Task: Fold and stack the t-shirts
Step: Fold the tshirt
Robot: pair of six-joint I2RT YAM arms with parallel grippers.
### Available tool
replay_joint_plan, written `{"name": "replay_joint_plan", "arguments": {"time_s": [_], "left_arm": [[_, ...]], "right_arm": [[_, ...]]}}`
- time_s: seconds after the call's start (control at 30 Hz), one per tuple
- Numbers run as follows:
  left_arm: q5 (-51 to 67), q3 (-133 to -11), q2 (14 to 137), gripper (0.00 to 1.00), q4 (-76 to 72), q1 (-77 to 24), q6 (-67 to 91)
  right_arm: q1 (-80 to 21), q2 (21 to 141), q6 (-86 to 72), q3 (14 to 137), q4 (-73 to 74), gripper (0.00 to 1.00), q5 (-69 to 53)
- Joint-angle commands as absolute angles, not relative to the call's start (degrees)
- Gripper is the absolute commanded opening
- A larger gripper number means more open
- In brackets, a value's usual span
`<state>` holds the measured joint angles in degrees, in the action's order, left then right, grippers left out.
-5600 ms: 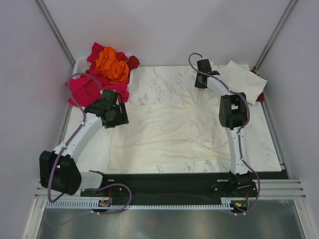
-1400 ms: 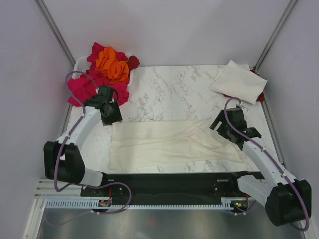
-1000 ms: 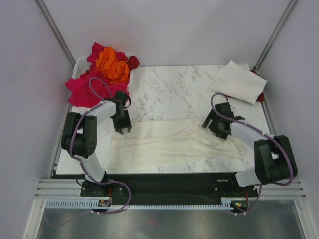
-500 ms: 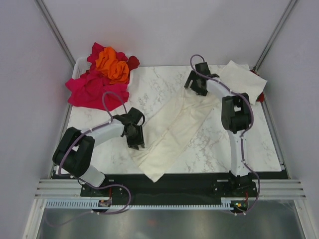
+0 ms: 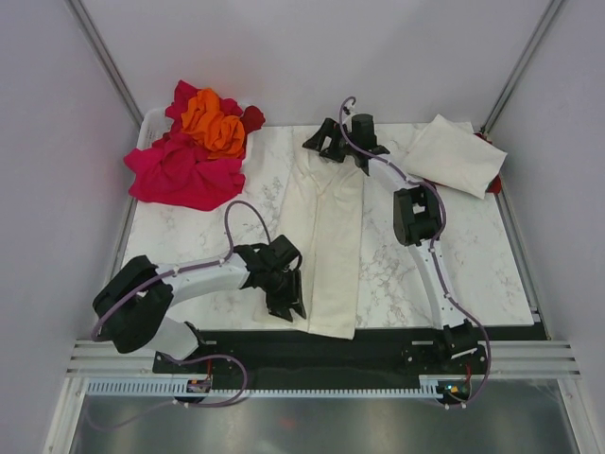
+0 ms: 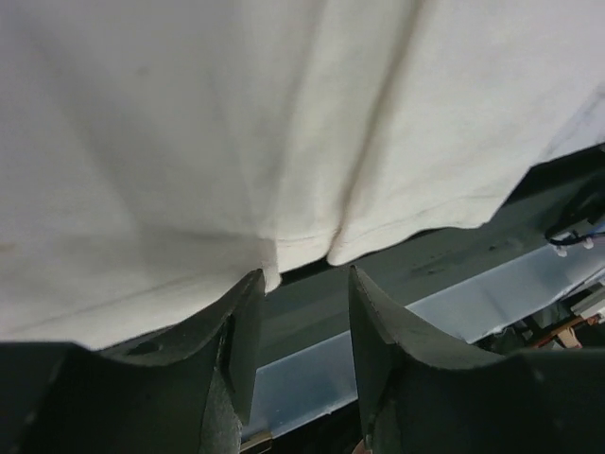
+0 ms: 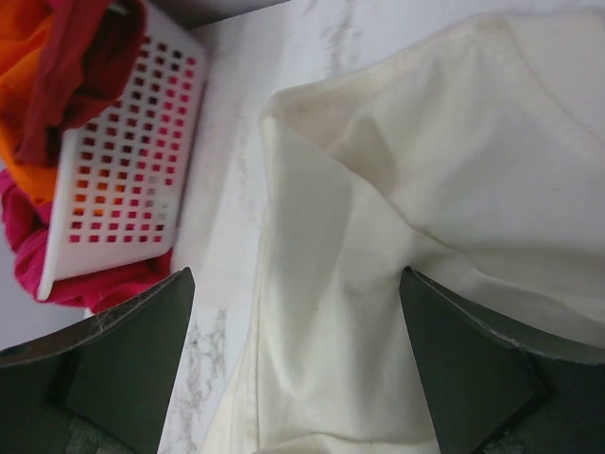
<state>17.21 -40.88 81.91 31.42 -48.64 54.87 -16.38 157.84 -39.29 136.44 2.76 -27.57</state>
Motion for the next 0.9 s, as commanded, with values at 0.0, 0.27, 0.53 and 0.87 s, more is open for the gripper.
{"name": "replay_joint_plan", "arguments": {"time_s": [0.0,0.27,0.53,0.87], "left_arm": [[21.4,-48.2,84.9,0.48,27.3,-50.9,57.5],[21.1,-53.8,76.6,0.53,28.4,-50.5,56.8],[17.3,-55.9,69.8,0.55,34.5,-46.3,47.6],[0.5,-62.2,64.3,0.58,50.1,-37.2,31.8]], "right_arm": [[-20.2,161.1,-42.3,141.4,-8.4,0.98,-41.4],[-17.4,143.7,-31.8,126.9,-4.0,0.98,-30.1],[-13.8,124.3,-24.2,117.2,7.2,0.98,-19.8],[-11.1,120.1,-26.6,104.8,20.0,0.9,-11.2]]}}
